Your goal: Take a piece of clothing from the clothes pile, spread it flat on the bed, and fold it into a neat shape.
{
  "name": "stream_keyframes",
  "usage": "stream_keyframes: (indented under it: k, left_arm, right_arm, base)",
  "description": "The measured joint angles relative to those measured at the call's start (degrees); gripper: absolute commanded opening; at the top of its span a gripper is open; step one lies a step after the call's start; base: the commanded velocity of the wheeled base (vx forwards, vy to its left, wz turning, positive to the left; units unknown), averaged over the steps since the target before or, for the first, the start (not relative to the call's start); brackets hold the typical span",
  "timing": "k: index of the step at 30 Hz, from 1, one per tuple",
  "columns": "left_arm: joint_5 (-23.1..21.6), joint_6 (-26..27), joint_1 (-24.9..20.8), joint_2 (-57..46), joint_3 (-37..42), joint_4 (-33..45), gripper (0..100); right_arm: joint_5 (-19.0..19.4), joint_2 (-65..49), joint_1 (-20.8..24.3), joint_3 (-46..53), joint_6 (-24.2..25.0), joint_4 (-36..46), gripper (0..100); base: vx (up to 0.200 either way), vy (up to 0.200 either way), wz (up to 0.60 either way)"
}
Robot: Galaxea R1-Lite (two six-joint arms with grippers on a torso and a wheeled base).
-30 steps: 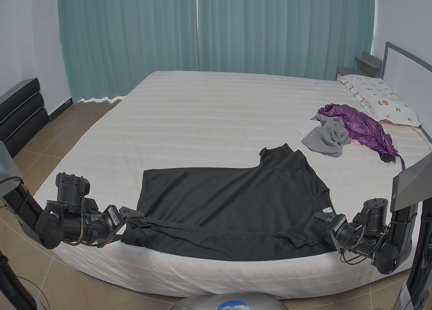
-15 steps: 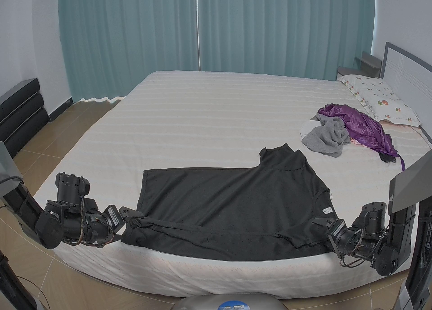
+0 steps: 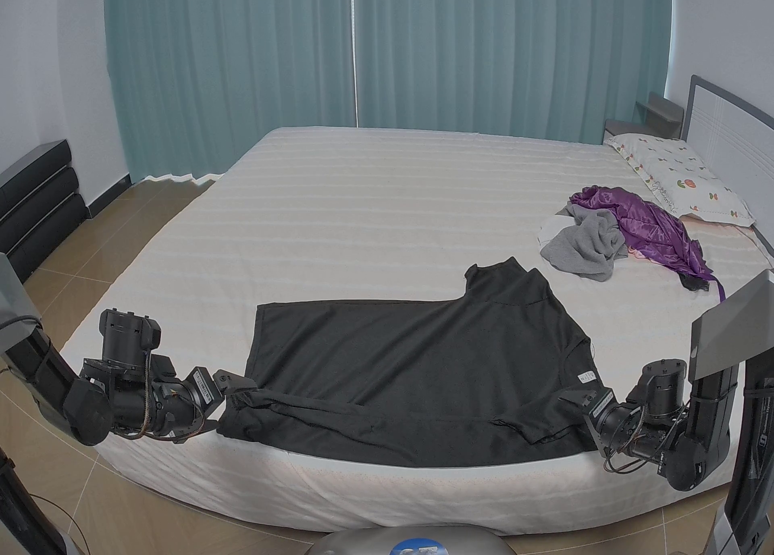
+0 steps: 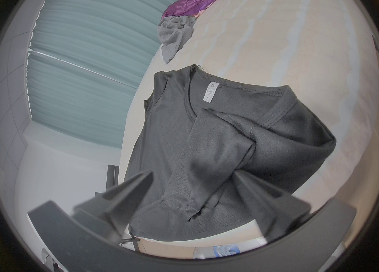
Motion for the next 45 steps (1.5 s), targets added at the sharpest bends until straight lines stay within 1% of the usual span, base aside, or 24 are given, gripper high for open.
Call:
stream_keyframes:
  k: [15, 29, 36, 45]
  left_arm:
    - [0.0, 0.0, 0.0, 0.0, 0.0, 0.0, 100]
    - [0.0, 0.0, 0.0, -0.1, 0.0, 0.0, 100]
    - [0.0, 0.0, 0.2, -0.1, 0.0, 0.0, 100]
    - [0.0, 0.0, 0.3, -0.2, 0.0, 0.0, 100]
  right_arm:
    - [0.0, -2.0, 0.0, 1.6, 0.5, 0.0, 0]
    - [-0.1, -11.0, 1.7, 6.8, 0.9, 0.0, 0]
    - [-1.3, -15.2, 2.3, 7.2, 0.9, 0.1, 0]
    - [-1.5, -19.8, 2.7, 7.3, 0.7, 5.4, 0]
  base:
    - [0.000, 0.000, 0.00]
    - [0.000, 0.000, 0.00]
    - [0.000, 0.000, 0.00]
    - [0.000, 0.000, 0.00]
